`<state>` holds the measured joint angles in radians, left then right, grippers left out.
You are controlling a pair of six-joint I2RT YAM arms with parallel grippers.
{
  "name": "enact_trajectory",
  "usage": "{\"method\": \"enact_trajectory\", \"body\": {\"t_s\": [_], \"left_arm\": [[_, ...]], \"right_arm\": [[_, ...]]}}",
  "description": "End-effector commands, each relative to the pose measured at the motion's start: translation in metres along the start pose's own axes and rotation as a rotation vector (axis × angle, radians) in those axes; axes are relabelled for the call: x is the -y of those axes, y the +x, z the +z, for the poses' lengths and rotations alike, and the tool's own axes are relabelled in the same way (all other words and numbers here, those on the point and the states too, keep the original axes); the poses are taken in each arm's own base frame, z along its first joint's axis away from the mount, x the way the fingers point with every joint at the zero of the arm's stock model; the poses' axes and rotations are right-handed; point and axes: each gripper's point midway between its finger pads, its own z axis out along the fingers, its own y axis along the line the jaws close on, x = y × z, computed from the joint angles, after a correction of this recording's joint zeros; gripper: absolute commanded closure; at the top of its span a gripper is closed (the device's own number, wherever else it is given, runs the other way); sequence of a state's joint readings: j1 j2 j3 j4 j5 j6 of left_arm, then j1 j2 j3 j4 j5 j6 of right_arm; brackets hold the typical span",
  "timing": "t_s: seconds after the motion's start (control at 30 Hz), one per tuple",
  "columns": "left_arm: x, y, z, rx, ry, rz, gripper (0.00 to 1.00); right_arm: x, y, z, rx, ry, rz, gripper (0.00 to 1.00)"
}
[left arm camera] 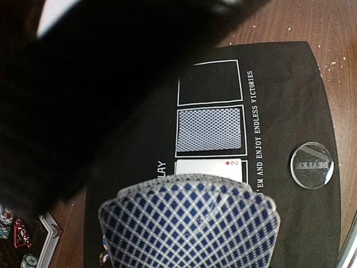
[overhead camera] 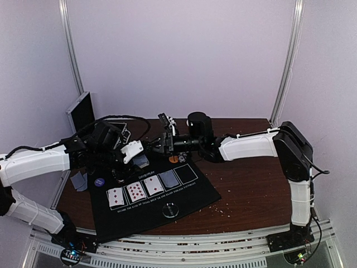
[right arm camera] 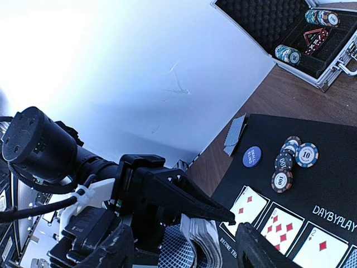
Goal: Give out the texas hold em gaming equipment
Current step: Pick up the poker card from the face-down deck piles.
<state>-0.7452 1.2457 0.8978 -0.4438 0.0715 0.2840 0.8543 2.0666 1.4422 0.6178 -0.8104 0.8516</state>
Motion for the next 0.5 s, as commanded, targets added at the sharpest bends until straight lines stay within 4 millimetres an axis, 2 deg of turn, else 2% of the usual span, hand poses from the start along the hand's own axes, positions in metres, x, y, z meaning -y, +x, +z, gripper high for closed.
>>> {"method": "enact_trajectory", "body": {"t_s": [0.0,0.1,0.3,0.47], "left_arm": [[-0.01,-0.012,0.001,0.032,-0.04,0.009,0.55],[-0.01,-0.012,0.0,0.033,-0.043,0.011,0.55],[-0.012,-0.013,-0.001,0.036,-0.053,0.011,0.55],[-0.012,-0.013,-0.001,0.036,-0.055,0.012,0.55]], "right_arm": [[0.002,0.011,0.014,-0.034,-0.011,0.0,0.34],[0.018,0.021,0.022,-0.083,0.067,0.0,0.34],[0.021,0.033,0.034,-0.133,0.081,-0.008,0.34],[0.031,0.031,0.029,-0.141,0.156,-0.029,0.45]]}}
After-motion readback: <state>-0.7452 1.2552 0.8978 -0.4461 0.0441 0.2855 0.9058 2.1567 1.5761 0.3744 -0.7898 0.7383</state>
